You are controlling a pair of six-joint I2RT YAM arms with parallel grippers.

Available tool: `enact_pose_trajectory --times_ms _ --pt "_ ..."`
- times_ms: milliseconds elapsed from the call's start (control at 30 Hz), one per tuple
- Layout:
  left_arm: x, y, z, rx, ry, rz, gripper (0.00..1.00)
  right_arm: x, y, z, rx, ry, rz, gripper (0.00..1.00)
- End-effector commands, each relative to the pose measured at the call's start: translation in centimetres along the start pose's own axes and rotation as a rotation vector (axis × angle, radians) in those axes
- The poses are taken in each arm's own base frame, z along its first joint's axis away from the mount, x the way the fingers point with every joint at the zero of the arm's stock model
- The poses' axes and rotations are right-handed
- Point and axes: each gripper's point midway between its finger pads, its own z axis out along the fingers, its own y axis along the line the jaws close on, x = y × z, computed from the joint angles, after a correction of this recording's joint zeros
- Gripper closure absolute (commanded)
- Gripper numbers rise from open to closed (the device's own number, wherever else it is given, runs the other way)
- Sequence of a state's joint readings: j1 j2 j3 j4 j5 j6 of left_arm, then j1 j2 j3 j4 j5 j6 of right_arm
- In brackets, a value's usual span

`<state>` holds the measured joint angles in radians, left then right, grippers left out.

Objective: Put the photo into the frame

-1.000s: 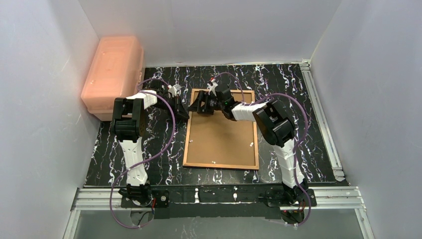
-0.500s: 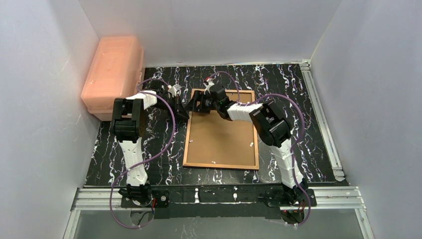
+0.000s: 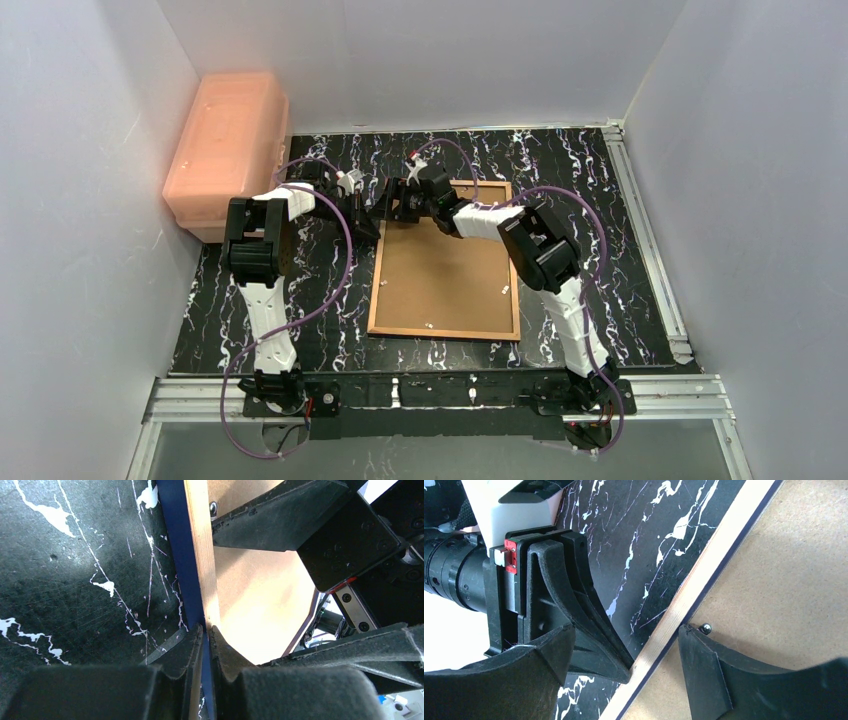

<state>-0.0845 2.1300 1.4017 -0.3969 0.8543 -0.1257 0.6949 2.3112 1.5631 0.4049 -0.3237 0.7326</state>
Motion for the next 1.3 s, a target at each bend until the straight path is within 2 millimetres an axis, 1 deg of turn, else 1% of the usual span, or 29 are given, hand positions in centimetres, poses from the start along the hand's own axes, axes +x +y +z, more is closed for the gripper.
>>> enact_pose_trajectory --times_ms 0,67,100,267,367,467,600,867,1000,1267 --pt "1.9 0.5 0.2 -0.049 0.047 -0.006 0.93 -0.9 0.8 1.0 -0.027 -0.020 -0.020 0.17" --pt "1.9 0.5 0.3 -0.048 0.047 -0.007 0.94 -1.1 1.2 0.9 -0.040 -0.022 -0.017 0.17" --pt "1.9 0.5 0.3 -0.047 0.047 -0.008 0.94 -1.3 1.7 0.6 -0.054 -0.024 -0.021 0.17" --pt "2.1 0.6 0.3 -0.049 0.049 -0.006 0.94 -2.7 3.6 -1.7 -0.072 -0.055 -0.057 0.17" --pt "2.2 0.6 0.3 -0.050 0.051 -0.005 0.94 -2.7 4.0 -2.8 -0.076 -0.054 -0.063 0.17" --pt "2.2 0.6 0.3 -0.050 0.051 -0.007 0.94 -1.9 3.3 -3.2 -0.064 -0.042 -0.054 0.17" --pt "2.0 0.6 0.2 -0.050 0.047 -0.008 0.94 -1.0 2.3 -2.9 -0.050 -0.029 -0.038 0.17" --pt "2.0 0.6 0.4 -0.043 0.048 -0.016 0.94 -1.3 0.7 -1.5 0.008 -0.023 -0.068 0.17" --pt "1.9 0.5 0.4 -0.041 0.047 -0.014 0.94 -0.8 0.1 -1.0 0.020 -0.011 -0.065 0.17" --pt "1.9 0.3 0.3 -0.038 0.046 -0.012 0.94 -0.1 -0.9 -1.2 0.049 0.003 -0.067 0.17"
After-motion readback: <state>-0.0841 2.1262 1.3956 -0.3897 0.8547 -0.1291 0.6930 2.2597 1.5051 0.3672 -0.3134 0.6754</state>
